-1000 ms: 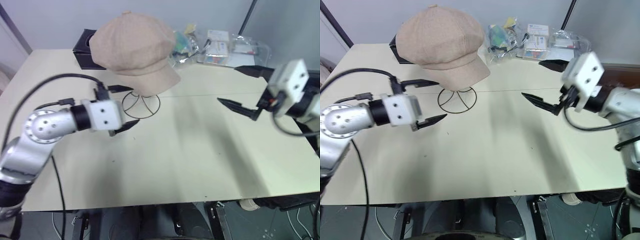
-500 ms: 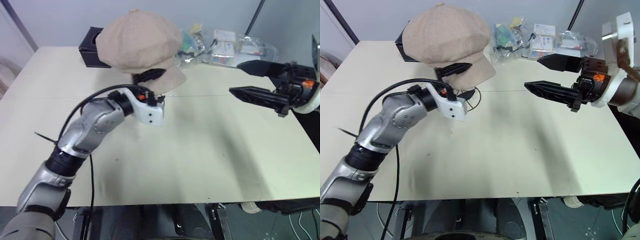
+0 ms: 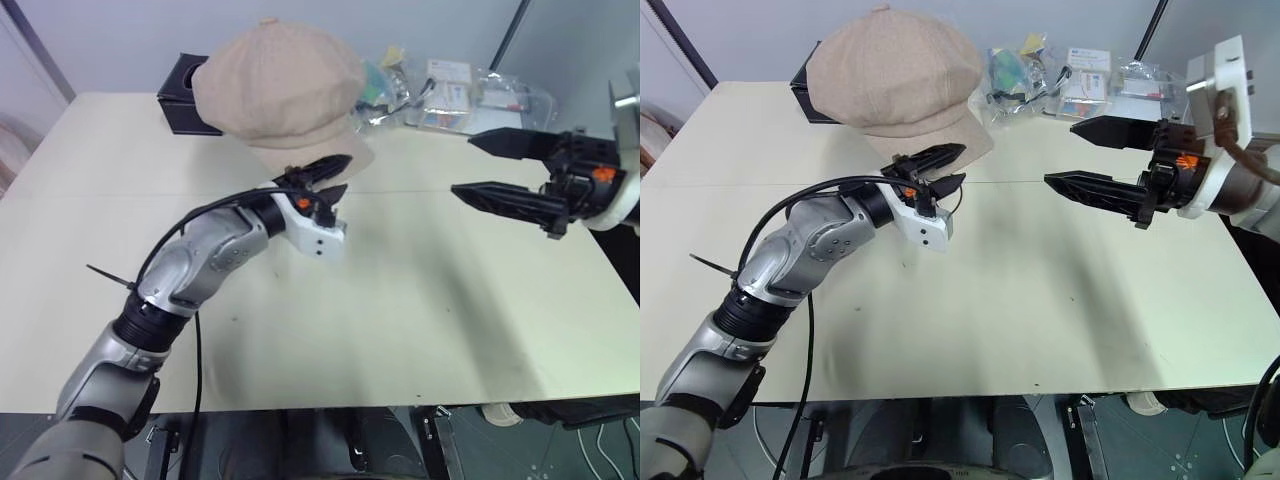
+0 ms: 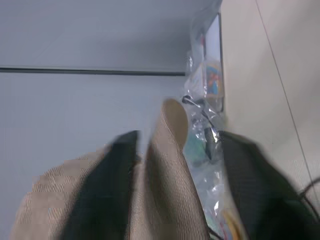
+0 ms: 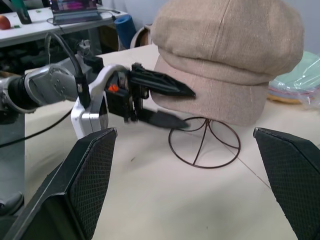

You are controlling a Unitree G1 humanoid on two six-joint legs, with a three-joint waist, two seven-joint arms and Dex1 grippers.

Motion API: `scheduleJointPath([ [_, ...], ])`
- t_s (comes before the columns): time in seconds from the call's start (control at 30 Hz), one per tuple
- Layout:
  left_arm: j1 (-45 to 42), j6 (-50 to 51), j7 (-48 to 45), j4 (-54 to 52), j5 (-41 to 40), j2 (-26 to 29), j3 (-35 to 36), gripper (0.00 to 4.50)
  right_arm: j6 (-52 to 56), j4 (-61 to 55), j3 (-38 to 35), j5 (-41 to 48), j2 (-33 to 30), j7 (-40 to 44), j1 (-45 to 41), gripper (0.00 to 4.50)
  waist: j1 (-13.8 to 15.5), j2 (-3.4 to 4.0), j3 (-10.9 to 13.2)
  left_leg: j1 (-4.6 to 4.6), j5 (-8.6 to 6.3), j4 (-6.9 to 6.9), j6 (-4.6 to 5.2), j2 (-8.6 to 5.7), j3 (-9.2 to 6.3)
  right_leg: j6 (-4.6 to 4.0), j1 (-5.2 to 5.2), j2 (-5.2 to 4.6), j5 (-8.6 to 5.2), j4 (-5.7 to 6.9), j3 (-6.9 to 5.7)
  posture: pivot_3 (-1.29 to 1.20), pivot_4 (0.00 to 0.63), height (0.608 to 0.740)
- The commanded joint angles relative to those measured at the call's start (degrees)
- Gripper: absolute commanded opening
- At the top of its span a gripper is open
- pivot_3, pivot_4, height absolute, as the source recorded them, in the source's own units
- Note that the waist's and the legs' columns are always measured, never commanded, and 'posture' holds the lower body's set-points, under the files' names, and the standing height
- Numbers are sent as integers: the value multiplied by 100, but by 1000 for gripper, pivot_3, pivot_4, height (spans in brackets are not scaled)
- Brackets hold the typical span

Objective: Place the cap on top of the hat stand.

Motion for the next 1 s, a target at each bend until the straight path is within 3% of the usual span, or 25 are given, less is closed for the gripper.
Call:
scheduleJointPath([
  [0.03,79,6,5,-196,-60,100,301,479,-174,-9,-84,-114,-6,56,-58,4500,1,0,0,0,0,0,0,0,0,0,0,0,0,0,0,0,150,740],
  [0.07,112,16,-8,-220,-63,118,338,52,-198,5,-62,-154,13,64,-58,4500,1,0,0,0,0,2,1,0,0,0,1,0,0,0,0,0,150,740],
  [0.27,349,-265,350,-349,-364,247,823,52,-331,81,89,-362,111,153,-84,4500,-15,3,-2,2,-1,8,2,3,1,1,4,0,1,1,0,0,150,740],
  [0.57,187,-2111,969,224,-1825,535,1632,52,-617,222,428,-795,248,370,-130,4500,1,3,-1,1,-2,12,3,9,2,4,3,-7,2,3,-1,0,150,740],
  [0.87,-459,-3770,160,1953,-3511,1084,1741,52,-733,459,618,-1028,345,529,-321,4500,-15,5,-1,1,-2,13,3,1,4,5,3,-4,3,3,-3,0,150,740],
  [1.0,-377,-4904,-414,2609,-4133,1627,1590,52,-727,504,662,-1110,324,600,-378,4500,-42,8,1,1,-2,12,3,3,7,5,0,-2,3,4,-2,0,150,740],
])
